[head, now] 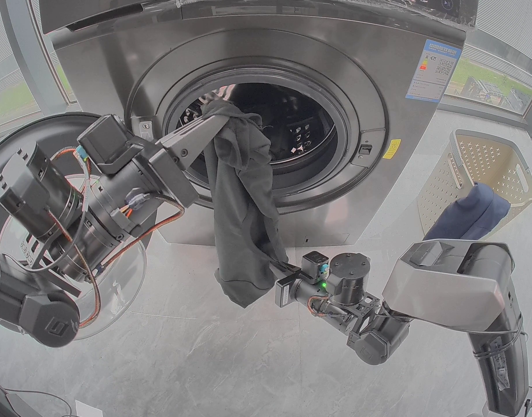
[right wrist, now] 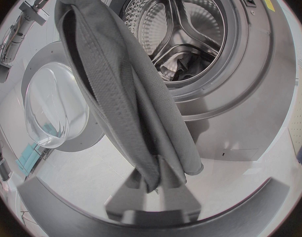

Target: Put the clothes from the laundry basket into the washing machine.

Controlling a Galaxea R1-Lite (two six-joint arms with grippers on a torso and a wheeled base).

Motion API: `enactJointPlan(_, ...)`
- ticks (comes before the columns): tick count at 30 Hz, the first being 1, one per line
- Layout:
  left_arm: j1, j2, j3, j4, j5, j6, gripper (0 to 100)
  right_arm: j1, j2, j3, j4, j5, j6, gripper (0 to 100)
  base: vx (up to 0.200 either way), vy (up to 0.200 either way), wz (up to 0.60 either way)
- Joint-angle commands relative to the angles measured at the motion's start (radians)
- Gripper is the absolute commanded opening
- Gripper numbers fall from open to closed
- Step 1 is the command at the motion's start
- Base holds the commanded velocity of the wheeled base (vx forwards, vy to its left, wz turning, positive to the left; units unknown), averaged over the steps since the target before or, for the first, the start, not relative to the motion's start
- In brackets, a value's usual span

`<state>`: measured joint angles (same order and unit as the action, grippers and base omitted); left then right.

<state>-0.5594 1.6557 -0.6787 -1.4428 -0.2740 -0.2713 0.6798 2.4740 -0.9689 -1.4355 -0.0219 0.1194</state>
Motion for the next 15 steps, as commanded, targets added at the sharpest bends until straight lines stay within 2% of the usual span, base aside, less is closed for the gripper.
enactJointPlan(1, 0.039, -0.001, 0.027, 0.001, -0.001, 0.000, 0, -0.020, -0.139, 0.116, -0.013, 0.000, 0.000, 0, 0.000, 0.000, 0.00)
enactJointPlan(8, 0.116, -0.002, 0.087, 0.008, 0.022, 0.004, 0, -0.101, -0.471, 0.343, -0.005, 0.000, -0.001, 0, 0.000, 0.000, 0.00)
enactJointPlan(15, 0.119, -0.045, 0.120, 0.016, 0.044, 0.004, 0, -0.128, -0.647, 0.401, 0.001, -0.001, 0.000, 0, 0.000, 0.000, 0.00)
